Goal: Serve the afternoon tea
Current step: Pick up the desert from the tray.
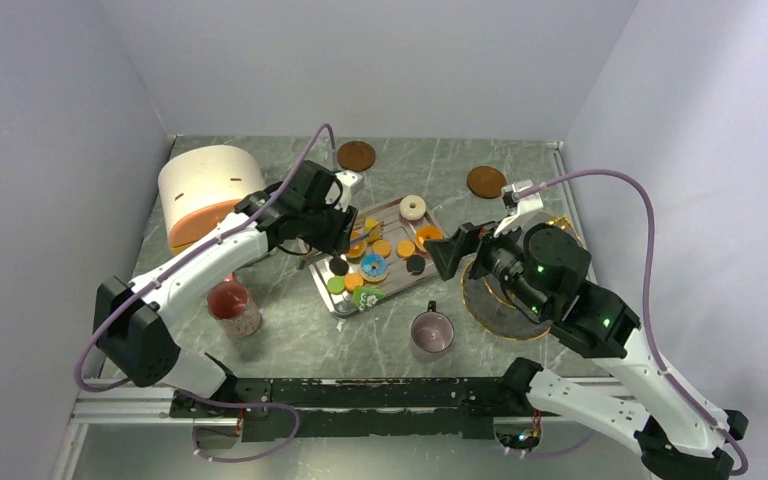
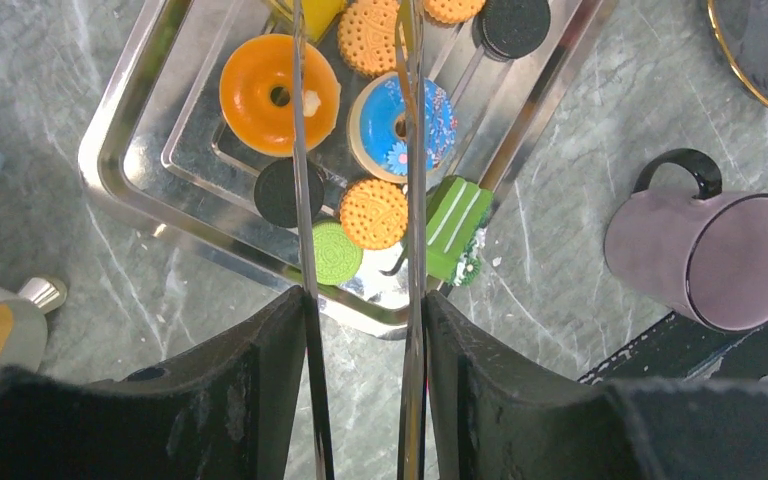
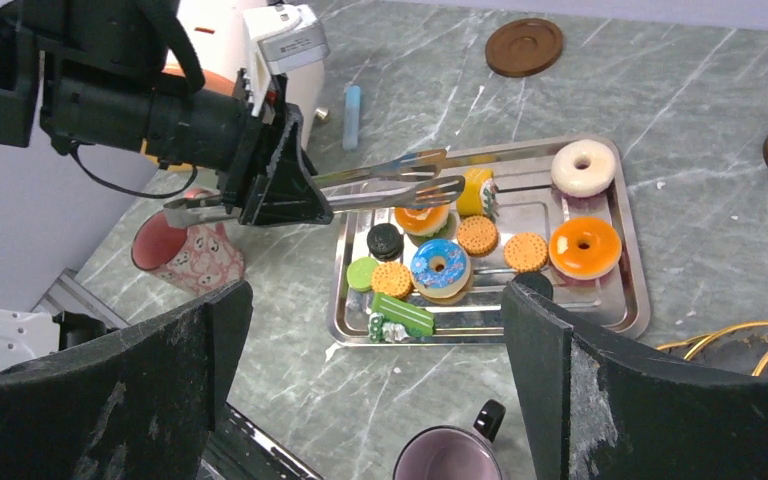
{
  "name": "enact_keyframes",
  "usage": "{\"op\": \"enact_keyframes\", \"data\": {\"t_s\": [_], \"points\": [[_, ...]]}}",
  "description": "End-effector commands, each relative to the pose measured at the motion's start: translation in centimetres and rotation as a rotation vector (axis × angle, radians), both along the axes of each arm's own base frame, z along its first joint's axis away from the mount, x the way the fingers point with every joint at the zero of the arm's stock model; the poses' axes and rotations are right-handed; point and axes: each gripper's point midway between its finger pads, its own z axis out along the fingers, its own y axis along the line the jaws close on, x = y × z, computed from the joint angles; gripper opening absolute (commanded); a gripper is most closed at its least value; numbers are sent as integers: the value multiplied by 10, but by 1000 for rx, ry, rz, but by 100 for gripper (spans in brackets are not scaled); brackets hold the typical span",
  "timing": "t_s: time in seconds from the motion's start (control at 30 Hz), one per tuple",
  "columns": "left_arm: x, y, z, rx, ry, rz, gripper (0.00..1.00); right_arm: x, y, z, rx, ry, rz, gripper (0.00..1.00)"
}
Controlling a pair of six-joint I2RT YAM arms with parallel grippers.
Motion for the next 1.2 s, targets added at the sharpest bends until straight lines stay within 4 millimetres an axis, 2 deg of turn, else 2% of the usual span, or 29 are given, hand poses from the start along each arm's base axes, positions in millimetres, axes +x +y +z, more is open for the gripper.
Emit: {"op": "enact_keyframes", "data": {"t_s": [0.0, 0.17, 0.37, 0.57, 0.73, 0.93, 1.17], "points": [[9, -15, 0, -43, -23, -25, 52, -2, -9, 8, 12, -11, -25, 100], [23, -8, -7, 11, -45, 31, 51, -4, -9, 6, 13, -8, -18, 100], [31, -11, -13, 34, -33, 53, 51, -5, -9, 6, 19, -12, -13, 100], [21, -3, -13, 44, 1, 82, 51, -6, -10, 5, 15, -12, -13, 100], [21, 10, -10, 71, -26, 125, 52, -7, -13, 5, 12, -21, -15, 100], [9, 12, -20, 71, 13, 109, 57, -8, -16, 6, 16, -28, -21, 100], [8, 16, -29, 96, 25, 119, 60, -8, -17, 3, 13, -28, -23, 100]]}}
